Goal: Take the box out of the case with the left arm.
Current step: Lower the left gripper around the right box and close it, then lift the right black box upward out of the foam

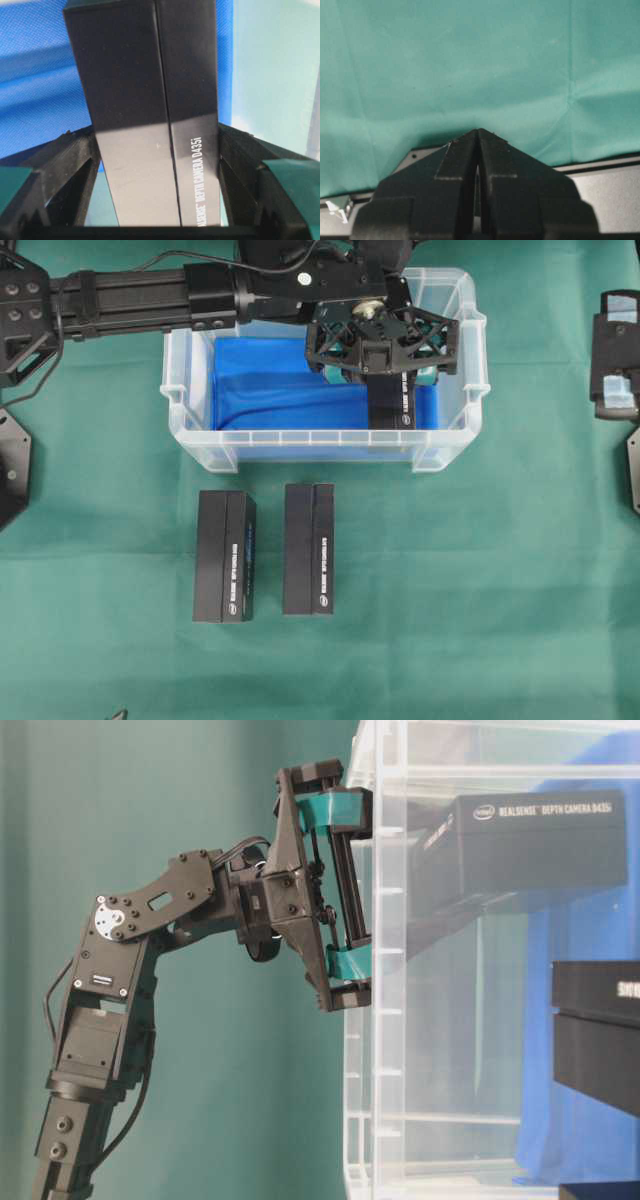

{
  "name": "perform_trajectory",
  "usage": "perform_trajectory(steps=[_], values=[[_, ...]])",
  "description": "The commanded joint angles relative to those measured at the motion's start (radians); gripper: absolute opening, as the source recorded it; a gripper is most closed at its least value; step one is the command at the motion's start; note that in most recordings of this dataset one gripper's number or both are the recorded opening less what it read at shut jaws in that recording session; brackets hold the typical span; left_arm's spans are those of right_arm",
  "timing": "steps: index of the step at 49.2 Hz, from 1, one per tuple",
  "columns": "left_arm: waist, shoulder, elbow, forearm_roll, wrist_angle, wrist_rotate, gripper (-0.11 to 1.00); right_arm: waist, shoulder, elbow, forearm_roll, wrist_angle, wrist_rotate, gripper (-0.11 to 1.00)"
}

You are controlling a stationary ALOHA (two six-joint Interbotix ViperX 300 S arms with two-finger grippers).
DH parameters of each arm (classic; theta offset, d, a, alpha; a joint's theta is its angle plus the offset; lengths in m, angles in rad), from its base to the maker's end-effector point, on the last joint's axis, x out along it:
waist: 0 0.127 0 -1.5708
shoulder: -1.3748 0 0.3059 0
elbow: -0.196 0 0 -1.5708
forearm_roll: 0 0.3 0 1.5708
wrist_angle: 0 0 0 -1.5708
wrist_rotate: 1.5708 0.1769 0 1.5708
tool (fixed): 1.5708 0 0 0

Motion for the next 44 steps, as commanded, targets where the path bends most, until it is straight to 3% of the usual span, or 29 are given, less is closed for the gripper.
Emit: perform_trajectory(steps=[1, 15, 30, 44], values=[[-0.008, -0.023, -0.026, 0.0, -0.005, -0.003, 0.63, 0.0, -0.003, -0.011, 0.0, -0.005, 0.0, 0.0], [-0.011, -0.041, -0.034, 0.0, 0.005, -0.012, 0.63, 0.0, -0.005, -0.011, 0.002, -0.003, 0.0, 0.0], [-0.012, -0.121, -0.061, 0.005, 0.104, -0.048, 0.62, 0.0, -0.003, -0.011, -0.002, -0.005, -0.002, 0.0], [-0.012, -0.135, -0.176, 0.002, 0.192, -0.049, 0.61, 0.0, -0.005, -0.011, -0.002, -0.005, -0.002, 0.0]])
